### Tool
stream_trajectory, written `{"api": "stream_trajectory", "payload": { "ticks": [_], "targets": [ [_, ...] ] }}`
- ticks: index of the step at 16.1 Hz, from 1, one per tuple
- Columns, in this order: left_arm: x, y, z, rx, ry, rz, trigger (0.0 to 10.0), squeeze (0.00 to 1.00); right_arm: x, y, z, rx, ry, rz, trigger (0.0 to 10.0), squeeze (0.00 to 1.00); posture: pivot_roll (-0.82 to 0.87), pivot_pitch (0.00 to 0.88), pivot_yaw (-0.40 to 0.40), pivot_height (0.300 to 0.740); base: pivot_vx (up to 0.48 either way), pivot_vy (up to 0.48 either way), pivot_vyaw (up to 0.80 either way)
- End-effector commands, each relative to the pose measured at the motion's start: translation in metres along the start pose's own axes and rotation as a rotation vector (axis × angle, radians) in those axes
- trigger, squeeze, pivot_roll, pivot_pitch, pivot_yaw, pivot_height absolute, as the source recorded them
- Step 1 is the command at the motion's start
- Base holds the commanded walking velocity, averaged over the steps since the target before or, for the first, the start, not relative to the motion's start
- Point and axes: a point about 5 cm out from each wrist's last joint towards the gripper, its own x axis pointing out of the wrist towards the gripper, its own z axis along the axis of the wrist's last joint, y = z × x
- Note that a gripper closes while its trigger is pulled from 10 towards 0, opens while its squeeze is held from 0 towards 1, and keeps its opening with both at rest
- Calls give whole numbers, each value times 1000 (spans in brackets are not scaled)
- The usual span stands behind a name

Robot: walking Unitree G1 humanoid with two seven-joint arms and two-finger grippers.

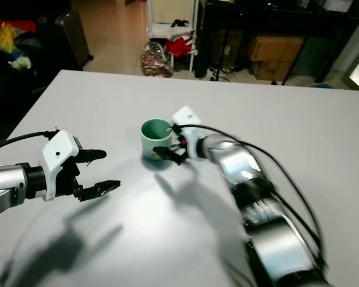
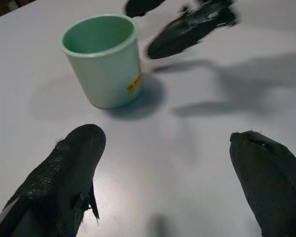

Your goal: Setting the table

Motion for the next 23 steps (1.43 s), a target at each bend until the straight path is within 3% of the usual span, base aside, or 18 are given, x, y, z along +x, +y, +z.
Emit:
{"api": "stream_trajectory", "payload": {
  "ticks": [1, 3, 4, 5, 6, 7, 9, 11, 14, 15, 16, 17, 18, 21, 23],
  "targets": [
    [-2, 3, 5, 0, -13, 19, 10000, 0, -8, 3, 8, -2, -20, 29, 10000, 0, -45, 0, -32, 740, 0, 0, 0],
    [-1, -1, 5, -22, -24, 42, 10000, 0, -46, 19, 6, -5, -52, 65, 10000, 0, -57, 0, -12, 740, 0, 0, 0],
    [0, -3, 5, -19, -32, 52, 10000, 0, -55, 24, 4, -5, -55, 67, 10000, 0, -59, 0, -10, 740, 0, 0, 0],
    [3, -5, 5, -21, -66, 101, 10000, 0, -68, 33, -1, 4, -76, 52, 10000, 0, -66, 0, -7, 740, 0, 0, 0],
    [8, -3, 7, -27, -117, 218, 10000, 0, -79, 45, -5, 19, -126, 15, 10000, 0, -70, 0, -6, 740, 0, 0, 0],
    [13, 3, 7, -71, -142, 358, 10000, 0, -87, 56, -5, 95, -215, -68, 10000, 0, -72, 0, -8, 740, 0, 0, 0],
    [14, 5, 10, -88, -224, 526, 10000, 0, -97, 68, -15, 220, -311, -275, 10000, 0, -76, 0, -10, 740, 0, 0, 0],
    [13, -2, 7, -154, -245, 606, 10000, 0, -107, 72, -40, 302, -280, -531, 10000, 0, -79, 0, -9, 740, 0, 0, 0],
    [12, -8, -1, -191, -215, 681, 10000, 0, -129, 68, -56, 333, -248, -873, 10000, 0, -83, 0, -12, 740, 0, -300, 0],
    [13, -8, -1, -189, -216, 687, 10000, 0, -130, 67, -57, 331, -240, -893, 10000, 0, -82, 0, -12, 740, 0, -480, 0],
    [15, -5, -2, -196, -212, 693, 10000, 0, -129, 64, -57, 333, -265, -917, 10000, 478, -84, 0, -12, 740, 0, -480, 0],
    [15, -5, -2, -196, -212, 693, 10000, 0, -129, 64, -57, 333, -265, -917, 10000, 478, -84, 0, -12, 740, 0, -480, 0],
    [16, -5, -10, -190, -178, 688, 10000, 59, -128, 58, -59, 314, -286, -937, 10000, 1000, -82, 0, -9, 740, 0, -480, 0],
    [14, -10, -18, -211, -145, 669, 10000, 220, -126, 54, -57, 298, -335, -912, 10000, 1000, -75, 0, -13, 740, 0, -480, 0],
    [15, -12, -19, -214, -144, 651, 10000, 263, -121, 52, -61, 274, -296, -880, 10000, 1000, -73, 0, -17, 740, 0, -480, 0]
  ]
}}
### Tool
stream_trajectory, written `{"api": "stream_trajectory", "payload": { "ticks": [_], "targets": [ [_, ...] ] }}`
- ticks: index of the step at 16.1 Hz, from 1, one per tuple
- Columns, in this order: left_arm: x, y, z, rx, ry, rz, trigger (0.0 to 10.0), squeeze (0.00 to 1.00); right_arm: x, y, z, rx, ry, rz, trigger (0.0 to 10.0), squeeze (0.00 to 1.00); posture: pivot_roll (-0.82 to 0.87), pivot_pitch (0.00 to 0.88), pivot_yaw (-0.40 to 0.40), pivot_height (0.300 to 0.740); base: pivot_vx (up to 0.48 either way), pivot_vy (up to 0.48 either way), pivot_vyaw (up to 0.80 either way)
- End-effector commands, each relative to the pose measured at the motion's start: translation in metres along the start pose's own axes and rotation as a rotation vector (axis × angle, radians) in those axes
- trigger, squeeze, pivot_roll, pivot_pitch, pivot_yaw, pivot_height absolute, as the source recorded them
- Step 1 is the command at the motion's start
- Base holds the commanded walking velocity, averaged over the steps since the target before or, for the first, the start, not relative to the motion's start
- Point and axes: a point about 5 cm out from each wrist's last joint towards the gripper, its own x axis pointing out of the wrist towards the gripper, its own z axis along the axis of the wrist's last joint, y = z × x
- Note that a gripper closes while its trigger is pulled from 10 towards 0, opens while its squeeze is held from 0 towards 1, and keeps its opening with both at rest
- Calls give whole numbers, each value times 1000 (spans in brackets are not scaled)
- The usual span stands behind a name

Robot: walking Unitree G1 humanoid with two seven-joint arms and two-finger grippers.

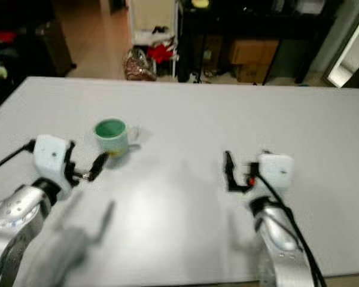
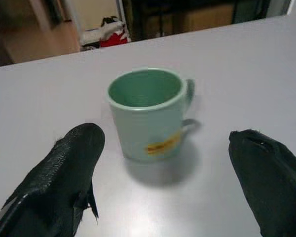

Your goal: Setting the table

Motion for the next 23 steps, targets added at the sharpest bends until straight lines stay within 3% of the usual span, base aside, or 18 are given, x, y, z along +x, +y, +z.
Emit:
{"api": "stream_trajectory", "payload": {
  "ticks": [1, 4, 6, 7, 8, 11, 12, 14, 18, 20, 21, 23],
  "targets": [
    [1, -4, 3, -1, -11, -20, 10000, 275, 2, -5, -3, -4, 16, -2, 10000, 1000, -70, 0, -22, 740, 0, -480, 0],
    [2, -3, 1, 13, -16, 8, 10000, 314, 3, -5, -7, 77, 24, 59, 10000, 1000, -61, 0, -30, 740, 0, -437, 140],
    [2, -1, -2, -4, 0, 28, 10000, 702, 2, 0, -4, 38, -19, 99, 10000, 1000, -59, 0, -30, 740, 0, 0, 800],
    [3, -1, -2, -5, -2, 27, 10000, 773, 2, 2, -4, 49, -26, 99, 10000, 1000, -59, 0, -30, 740, 0, 0, 800],
    [4, -3, 0, -6, -13, 20, 10000, 1000, 1, 3, -4, 64, -31, 101, 10000, 1000, -60, 0, -26, 740, 0, 0, 800],
    [6, -6, 6, -40, -65, 0, 10000, 1000, -1, 0, -6, 96, -43, 68, 10000, 1000, -67, 0, -12, 740, 0, 0, 800],
    [7, -2, 7, 15, -63, 36, 10000, 1000, -2, -1, -8, 91, -42, 63, 10000, 1000, -67, 0, -6, 740, 0, 0, 800],
    [11, 2, 9, 6, -84, 72, 10000, 1000, -3, -2, -12, 44, -31, 46, 10000, 1000, -72, 0, 4, 740, 0, 0, 800],
    [12, 3, 1, -8, -39, 70, 10000, 1000, -4, -4, -12, 74, -39, 36, 10000, 1000, -77, 0, 6, 740, 0, 0, 800],
    [12, 1, 1, 53, -52, 51, 10000, 447, 0, -1, -8, 88, -59, 53, 10000, 1000, -66, 0, -10, 740, 0, 0, 800],
    [12, 0, 2, 42, -57, 53, 10000, 0, 1, 1, -8, 100, -58, 59, 10000, 1000, -64, 0, -12, 740, 0, 0, 800],
    [12, 1, 6, 40, -74, 61, 10000, 0, 1, 5, -9, 116, -54, 72, 10000, 1000, -60, 0, -14, 740, 0, 0, 800]
  ]
}}
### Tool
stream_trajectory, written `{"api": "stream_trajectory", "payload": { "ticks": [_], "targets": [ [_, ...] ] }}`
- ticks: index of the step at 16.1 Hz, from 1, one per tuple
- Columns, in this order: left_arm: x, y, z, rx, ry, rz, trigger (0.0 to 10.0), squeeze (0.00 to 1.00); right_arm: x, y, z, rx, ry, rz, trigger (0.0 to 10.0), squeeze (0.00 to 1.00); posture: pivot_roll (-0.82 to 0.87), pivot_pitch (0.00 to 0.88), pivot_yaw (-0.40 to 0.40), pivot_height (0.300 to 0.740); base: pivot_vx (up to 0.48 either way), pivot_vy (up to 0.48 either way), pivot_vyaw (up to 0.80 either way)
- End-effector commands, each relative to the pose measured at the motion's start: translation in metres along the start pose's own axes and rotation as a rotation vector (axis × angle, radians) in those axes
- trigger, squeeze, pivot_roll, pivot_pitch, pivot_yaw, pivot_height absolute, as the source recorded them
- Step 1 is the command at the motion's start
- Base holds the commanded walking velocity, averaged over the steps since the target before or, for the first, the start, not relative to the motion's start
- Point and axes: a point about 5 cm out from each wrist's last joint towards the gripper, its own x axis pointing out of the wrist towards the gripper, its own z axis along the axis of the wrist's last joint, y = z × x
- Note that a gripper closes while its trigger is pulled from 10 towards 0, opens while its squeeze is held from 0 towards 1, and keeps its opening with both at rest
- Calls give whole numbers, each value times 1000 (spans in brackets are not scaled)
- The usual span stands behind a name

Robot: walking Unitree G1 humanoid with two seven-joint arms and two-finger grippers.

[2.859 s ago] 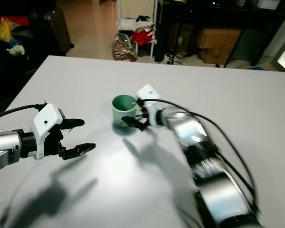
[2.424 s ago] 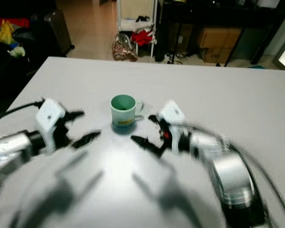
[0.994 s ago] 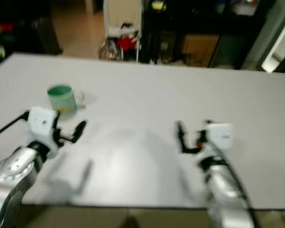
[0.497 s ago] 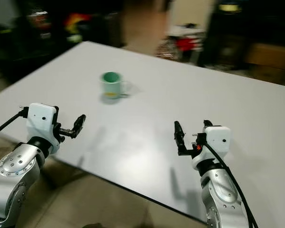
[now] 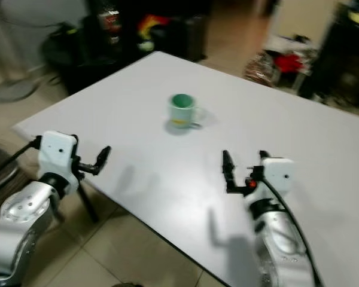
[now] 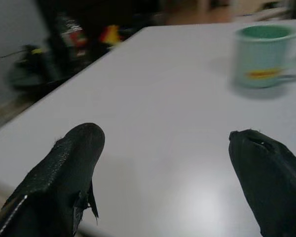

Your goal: Setting the table

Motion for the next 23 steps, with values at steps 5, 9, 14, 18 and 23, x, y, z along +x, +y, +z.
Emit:
{"api": "stream_trajectory", "payload": {
  "ticks": [5, 9, 14, 18, 23],
  "targets": [
    [1, 2, 5, 8, -20, 5, 10000, 0, 1, -2, 0, 20, 6, 5, 10000, 1000, -63, 0, -8, 740, 0, 0, 800],
    [1, 3, 7, 14, -25, 14, 10000, 0, 1, -3, -1, 52, 6, -17, 10000, 1000, -64, 0, -3, 740, 0, 0, 800],
    [3, 2, 7, -14, -25, 15, 10000, 0, 3, -3, -2, 69, 8, -24, 10000, 1000, -61, 0, -4, 740, 0, 115, 800],
    [4, 2, 9, -20, -26, 17, 10000, 0, 7, -2, -2, 90, 6, -26, 10000, 1000, -54, 0, -8, 740, 0, 322, 0],
    [3, 2, 9, -27, -28, 21, 10000, 0, 10, -1, -3, 101, 13, -14, 10000, 596, -47, 0, -19, 740, 0, 323, 0]
  ]
}}
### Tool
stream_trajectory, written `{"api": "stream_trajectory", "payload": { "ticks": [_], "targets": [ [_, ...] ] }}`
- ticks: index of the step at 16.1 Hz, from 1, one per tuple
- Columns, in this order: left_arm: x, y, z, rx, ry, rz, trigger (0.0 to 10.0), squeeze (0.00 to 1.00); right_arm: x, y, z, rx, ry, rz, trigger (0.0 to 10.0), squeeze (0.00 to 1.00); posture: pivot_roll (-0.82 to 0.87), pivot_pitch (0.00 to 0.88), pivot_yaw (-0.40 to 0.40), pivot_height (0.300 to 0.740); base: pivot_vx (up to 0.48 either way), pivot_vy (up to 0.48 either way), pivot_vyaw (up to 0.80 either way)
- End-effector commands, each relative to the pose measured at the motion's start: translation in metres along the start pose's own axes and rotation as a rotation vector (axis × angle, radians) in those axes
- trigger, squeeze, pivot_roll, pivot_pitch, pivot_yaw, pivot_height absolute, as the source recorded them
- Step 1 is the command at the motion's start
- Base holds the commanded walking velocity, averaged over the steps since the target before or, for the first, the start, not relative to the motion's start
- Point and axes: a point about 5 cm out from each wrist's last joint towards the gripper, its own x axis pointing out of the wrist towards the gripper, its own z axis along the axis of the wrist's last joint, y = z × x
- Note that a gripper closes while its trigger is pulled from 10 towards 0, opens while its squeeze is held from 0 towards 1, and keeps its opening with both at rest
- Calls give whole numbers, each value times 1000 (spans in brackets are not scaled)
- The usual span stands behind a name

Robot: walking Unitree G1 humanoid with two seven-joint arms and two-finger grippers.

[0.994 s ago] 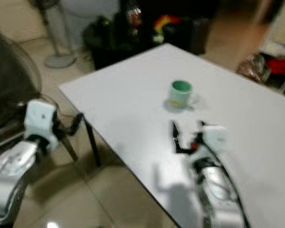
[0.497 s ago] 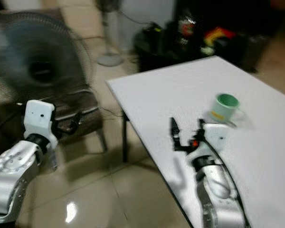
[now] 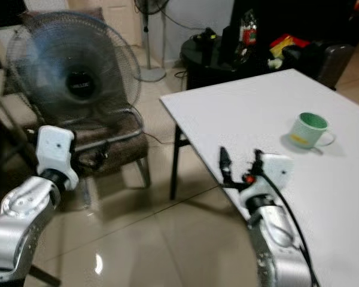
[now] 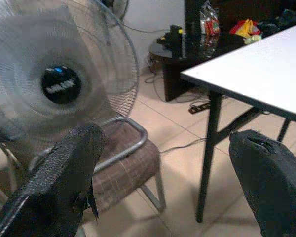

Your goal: Setting the table

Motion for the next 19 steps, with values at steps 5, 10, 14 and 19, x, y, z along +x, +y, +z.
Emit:
{"api": "stream_trajectory", "payload": {
  "ticks": [5, 10, 14, 19],
  "targets": [
    [-1, 3, 5, 9, -13, 14, 10000, 0, 4, 9, 0, -9, 11, 63, 10000, 392, -42, 0, -23, 740, 0, 322, 320],
    [0, 4, 8, 13, -20, 14, 10000, 0, 7, 10, -1, -6, 10, 72, 10000, 949, -34, 0, -27, 740, 0, 311, 800],
    [1, 4, 9, 17, -25, 11, 10000, 0, 9, 9, -1, 5, 4, 62, 10000, 1000, -27, 0, -26, 740, 0, 310, 800],
    [2, 8, 14, 44, -36, 18, 10000, 0, 10, 12, -3, 32, 3, 86, 10000, 1000, -22, 0, -21, 740, 0, -34, 800]
  ]
}}
